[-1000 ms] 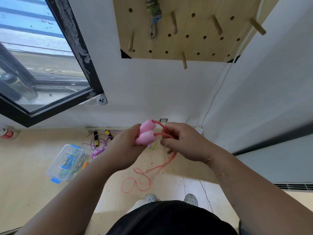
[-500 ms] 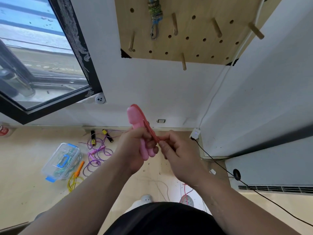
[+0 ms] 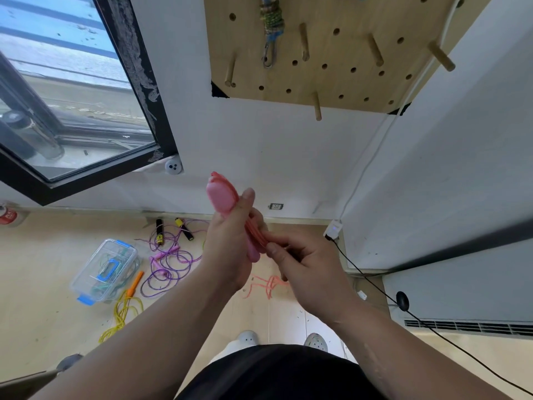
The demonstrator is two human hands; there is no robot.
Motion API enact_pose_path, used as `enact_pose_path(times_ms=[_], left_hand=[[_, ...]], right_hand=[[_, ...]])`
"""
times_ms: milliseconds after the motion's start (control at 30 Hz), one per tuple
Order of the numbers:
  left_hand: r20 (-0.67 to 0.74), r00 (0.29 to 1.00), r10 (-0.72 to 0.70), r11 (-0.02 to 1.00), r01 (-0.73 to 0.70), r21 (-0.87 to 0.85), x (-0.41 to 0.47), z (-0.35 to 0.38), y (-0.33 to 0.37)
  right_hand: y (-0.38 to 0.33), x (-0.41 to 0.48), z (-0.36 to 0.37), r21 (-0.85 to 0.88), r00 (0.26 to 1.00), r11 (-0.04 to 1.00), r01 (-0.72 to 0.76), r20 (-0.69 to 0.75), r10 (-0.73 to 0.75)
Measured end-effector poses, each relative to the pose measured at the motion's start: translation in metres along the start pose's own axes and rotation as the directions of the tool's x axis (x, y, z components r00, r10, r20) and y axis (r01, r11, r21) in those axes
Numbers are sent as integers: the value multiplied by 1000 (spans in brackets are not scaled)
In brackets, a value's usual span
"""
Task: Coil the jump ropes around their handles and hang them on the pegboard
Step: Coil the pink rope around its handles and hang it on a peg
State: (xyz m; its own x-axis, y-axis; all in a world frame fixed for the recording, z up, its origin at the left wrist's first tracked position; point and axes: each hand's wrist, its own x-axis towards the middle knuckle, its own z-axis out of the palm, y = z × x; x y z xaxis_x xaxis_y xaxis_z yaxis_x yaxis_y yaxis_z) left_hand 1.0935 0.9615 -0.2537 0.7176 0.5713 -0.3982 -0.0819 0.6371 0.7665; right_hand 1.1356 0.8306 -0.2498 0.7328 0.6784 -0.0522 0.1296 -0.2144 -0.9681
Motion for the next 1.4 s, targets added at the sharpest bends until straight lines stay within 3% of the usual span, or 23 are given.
enact_pose_path(times_ms=[167,333,400,467,533,700,967,1033,1100,1133,1167,1200,1233,1267,1300,1333,1400], left_hand=[[-23,994,106,992,-107,-66,-7,4,-3],[-13,996,93,995,-93,-20,-8,2,-14],[-16,998,61,998,-62,-9,-8,1,-19],[-17,1000,23,999,-23,-31,-9,1,-23],[-6,1000,-22,998,22,-59,-12,2,-29],[-3,995,-103,991,103,-81,-20,15,-48],[5,987,-161,981,159,112,-26,41,-72],[-66,983,-171,965,180,189,-27,45,-80],[-180,981,-75,933,133,335,-28,51,-84],[-208,976,57,872,52,486,-30,54,-85],[-157,958,241,725,-70,685,-32,56,-88],[14,911,412,452,-218,865,-34,57,-90],[267,834,482,121,-365,923,-34,59,-93],[491,760,426,-154,-474,867,-35,63,-95],[627,723,290,-350,-530,773,-35,67,-98],[675,726,132,-483,-547,684,-34,72,-102],[631,773,-70,-657,-512,554,-35,91,-109]], right_hand=[[0,1,1,106,978,975,-193,-56,199],[8,0,1,145,957,947,-287,75,279],[11,-2,-4,90,963,962,-258,105,248],[11,-5,-10,-70,978,984,-163,120,170],[11,-7,-16,-222,983,972,-82,145,116],[14,-7,-34,-398,975,917,8,208,81],[38,-10,-91,-355,961,935,12,262,87],[48,-11,-111,-382,960,924,15,265,94],[61,-13,-133,-409,951,912,8,286,120],[66,-15,-143,-414,942,910,2,307,138],[72,-17,-153,-420,930,908,-1,333,155],[77,-18,-162,-428,917,904,2,361,168],[81,-19,-171,-436,903,900,12,391,178],[84,-20,-179,-438,887,899,23,423,184],[87,-21,-186,-425,873,905,28,452,185],[88,-22,-193,-407,859,913,31,478,184],[91,-24,-208,-404,841,913,55,512,175]])
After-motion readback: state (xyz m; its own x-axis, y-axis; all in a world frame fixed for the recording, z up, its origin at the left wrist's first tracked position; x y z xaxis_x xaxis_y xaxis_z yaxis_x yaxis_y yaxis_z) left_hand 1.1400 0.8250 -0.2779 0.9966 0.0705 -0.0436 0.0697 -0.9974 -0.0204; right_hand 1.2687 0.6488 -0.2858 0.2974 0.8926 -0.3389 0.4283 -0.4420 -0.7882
